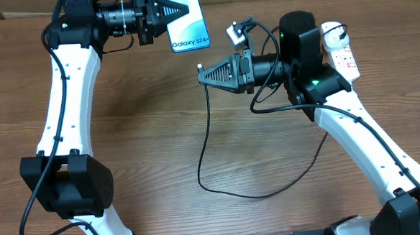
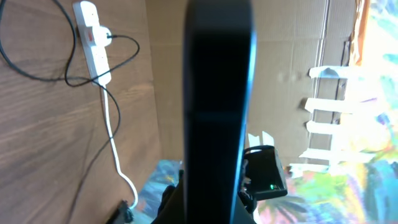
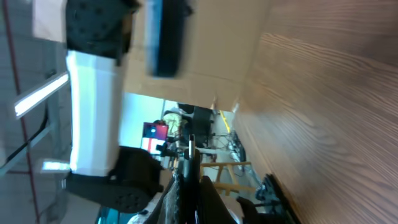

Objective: Plug charger to phone and switch on socket

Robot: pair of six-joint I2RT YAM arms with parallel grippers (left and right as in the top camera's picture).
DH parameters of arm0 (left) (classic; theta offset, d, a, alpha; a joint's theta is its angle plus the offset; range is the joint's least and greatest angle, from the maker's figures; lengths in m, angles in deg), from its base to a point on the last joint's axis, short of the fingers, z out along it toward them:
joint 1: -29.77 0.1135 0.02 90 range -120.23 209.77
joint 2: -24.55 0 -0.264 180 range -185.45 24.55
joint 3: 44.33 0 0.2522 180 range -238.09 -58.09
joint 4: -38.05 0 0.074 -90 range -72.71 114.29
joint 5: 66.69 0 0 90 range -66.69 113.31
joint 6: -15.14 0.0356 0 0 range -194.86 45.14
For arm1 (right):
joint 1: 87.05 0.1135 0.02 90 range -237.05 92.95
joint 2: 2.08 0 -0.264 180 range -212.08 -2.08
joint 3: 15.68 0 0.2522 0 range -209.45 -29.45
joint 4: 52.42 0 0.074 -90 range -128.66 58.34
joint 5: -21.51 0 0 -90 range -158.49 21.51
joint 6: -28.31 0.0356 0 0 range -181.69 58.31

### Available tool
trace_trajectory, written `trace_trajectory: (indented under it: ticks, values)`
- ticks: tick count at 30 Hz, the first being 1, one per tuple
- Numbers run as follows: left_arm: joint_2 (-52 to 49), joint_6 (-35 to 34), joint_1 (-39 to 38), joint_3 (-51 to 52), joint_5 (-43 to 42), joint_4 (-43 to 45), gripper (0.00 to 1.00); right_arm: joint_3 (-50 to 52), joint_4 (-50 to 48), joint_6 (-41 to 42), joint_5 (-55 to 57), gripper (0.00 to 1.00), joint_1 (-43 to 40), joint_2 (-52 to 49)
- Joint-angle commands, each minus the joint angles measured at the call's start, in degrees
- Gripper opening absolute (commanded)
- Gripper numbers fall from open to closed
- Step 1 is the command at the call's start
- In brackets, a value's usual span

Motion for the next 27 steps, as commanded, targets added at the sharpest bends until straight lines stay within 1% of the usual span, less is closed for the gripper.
trace_trajectory:
  ticks: [1, 6, 15, 27]
  values:
    - [0.92, -2.64, -0.11, -1.01, -2.80, 0.22, 0.04, -0.72, -3.76, 7.85, -3.72, 0.04, 0.00, 0.22]
    - [0.92, -2.67, -0.83, -1.01, -2.80, 0.09, 0.04, -0.72, -4.50, 10.67, -3.80, 0.04, 0.24, 0.22]
    - [0.92, -2.60, -1.60, -1.01, -2.82, 0.07, 0.04, -0.72, -7.52, 12.33, -1.42, 0.04, 2.14, 0.22]
    - [0.92, -1.79, -0.79, -1.01, -4.46, 0.07, 0.04, -0.72, -7.80, 12.22, -0.07, 0.04, 1.40, 0.22]
